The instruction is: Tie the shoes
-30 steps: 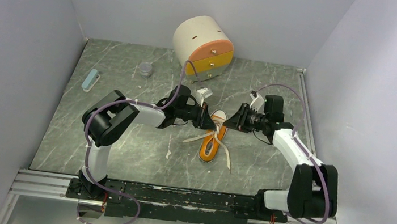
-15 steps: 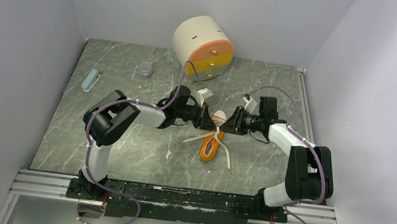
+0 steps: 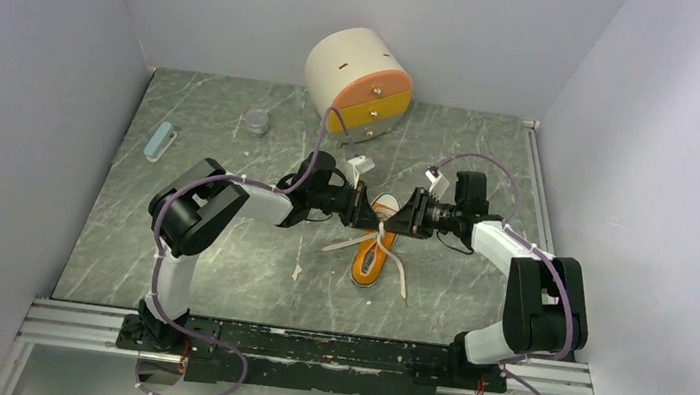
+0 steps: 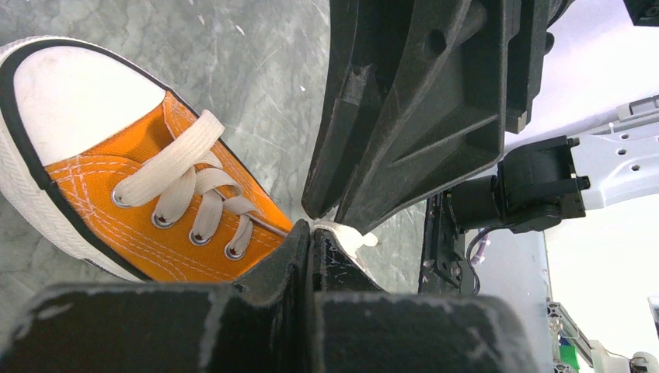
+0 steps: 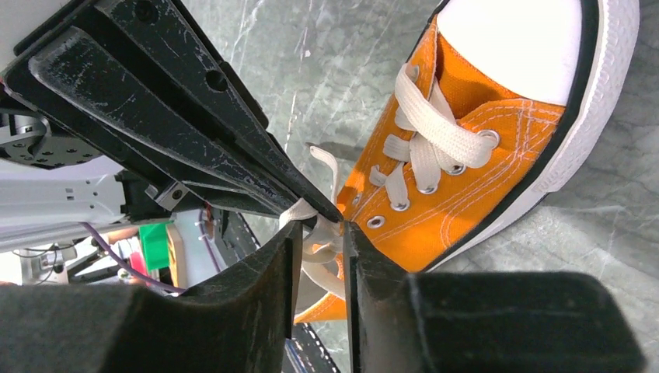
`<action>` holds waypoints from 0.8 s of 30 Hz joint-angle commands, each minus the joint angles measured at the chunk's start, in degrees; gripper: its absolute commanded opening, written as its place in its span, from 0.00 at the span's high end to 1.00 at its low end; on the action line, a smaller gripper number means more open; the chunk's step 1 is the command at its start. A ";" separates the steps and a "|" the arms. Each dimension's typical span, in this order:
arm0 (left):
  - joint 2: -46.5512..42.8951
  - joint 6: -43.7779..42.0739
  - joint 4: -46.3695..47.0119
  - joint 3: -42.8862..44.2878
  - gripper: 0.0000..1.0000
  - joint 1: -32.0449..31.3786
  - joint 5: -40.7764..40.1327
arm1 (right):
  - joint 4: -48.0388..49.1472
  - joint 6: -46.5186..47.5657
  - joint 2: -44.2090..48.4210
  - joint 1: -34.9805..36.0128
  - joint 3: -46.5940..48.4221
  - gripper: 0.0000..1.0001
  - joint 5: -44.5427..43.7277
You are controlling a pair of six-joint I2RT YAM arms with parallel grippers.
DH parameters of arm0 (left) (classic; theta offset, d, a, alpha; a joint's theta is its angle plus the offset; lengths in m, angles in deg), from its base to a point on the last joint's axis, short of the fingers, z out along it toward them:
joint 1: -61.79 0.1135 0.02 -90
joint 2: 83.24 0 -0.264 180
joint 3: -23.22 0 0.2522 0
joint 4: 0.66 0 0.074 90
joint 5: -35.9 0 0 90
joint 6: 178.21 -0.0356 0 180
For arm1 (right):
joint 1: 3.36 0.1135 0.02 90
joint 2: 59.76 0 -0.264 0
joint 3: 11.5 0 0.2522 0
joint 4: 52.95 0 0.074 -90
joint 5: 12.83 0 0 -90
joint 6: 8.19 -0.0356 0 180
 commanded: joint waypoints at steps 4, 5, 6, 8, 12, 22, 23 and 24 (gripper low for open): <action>0.17 -0.29 2.97 -0.18 0.95 -0.34 1.21 | 3.31 -1.70 1.54 0.62 -2.25 0.68 1.93; 0.16 -0.27 3.12 -0.20 0.95 -0.36 1.27 | 3.21 -1.37 1.24 0.62 -2.18 0.68 2.20; 0.08 -0.17 3.38 -0.26 0.95 -0.44 1.29 | 3.57 -1.47 0.89 0.79 -2.13 0.68 2.28; 0.18 0.30 4.19 -0.52 0.95 -0.67 1.78 | 5.03 -2.77 0.18 0.98 -2.14 0.67 2.32; 0.10 0.03 4.02 -0.62 0.95 -1.31 2.15 | 7.74 -4.64 -1.33 1.99 -1.23 0.69 1.87; -3.02 -3.60 -1.37 -1.36 0.82 -0.37 0.95 | 0.66 0.86 1.94 2.24 -1.62 1.00 -3.02; -3.46 -3.29 -1.12 -1.79 0.71 0.02 1.02 | 0.75 0.84 2.27 2.23 -1.94 1.00 -3.28; -4.15 -3.27 -1.03 -2.51 0.60 0.44 0.61 | 0.75 1.02 2.44 2.23 -2.05 1.00 -3.51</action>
